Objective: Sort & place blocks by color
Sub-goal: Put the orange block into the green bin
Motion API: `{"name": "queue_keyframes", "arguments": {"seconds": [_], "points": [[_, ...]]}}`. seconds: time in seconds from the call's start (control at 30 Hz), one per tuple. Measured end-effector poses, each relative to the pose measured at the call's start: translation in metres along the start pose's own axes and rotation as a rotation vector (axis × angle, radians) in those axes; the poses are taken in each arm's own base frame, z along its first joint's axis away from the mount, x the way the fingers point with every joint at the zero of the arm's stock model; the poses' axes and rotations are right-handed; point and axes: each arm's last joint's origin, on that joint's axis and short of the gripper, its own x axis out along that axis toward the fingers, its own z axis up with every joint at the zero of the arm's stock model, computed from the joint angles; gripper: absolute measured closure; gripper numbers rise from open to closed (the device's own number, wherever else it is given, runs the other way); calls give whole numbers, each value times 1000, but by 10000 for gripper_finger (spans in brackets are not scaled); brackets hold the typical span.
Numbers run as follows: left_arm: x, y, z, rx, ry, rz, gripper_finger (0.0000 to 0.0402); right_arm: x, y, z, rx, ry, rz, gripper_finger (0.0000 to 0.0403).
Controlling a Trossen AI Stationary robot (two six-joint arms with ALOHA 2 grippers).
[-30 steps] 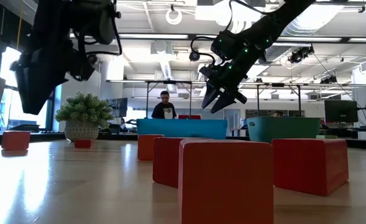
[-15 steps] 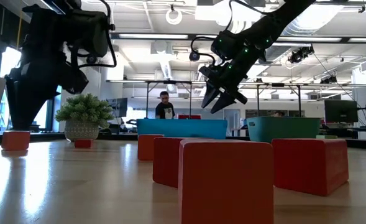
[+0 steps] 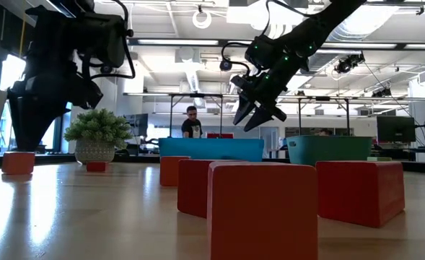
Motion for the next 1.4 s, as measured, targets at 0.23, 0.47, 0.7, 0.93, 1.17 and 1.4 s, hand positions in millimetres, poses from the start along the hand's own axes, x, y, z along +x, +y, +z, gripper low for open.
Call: {"name": "queue_keyframes", "arguments": {"seconds": [0.23, 0.47, 0.7, 0.93, 1.17, 1.4], "points": [[0, 0, 0, 3, 18, -15, 222, 0, 1, 0, 10, 2, 5, 217], [18, 6, -5, -22, 59, -21, 222, 0, 1, 0, 11, 4, 8, 217], [23, 8, -7, -1, 60, -17, 229, 0, 1, 0, 12, 5, 10, 217], [23, 5, -4, 57, 32, -46, 275, 0, 1, 0, 37, 8, 17, 217], [21, 3, -4, 122, 38, -104, 293, -1, 7, 0, 76, 66, 201, 217], [7, -2, 8, 153, -22, -362, 290, -4, 22, 7, 58, 91, 518, 217]]}}
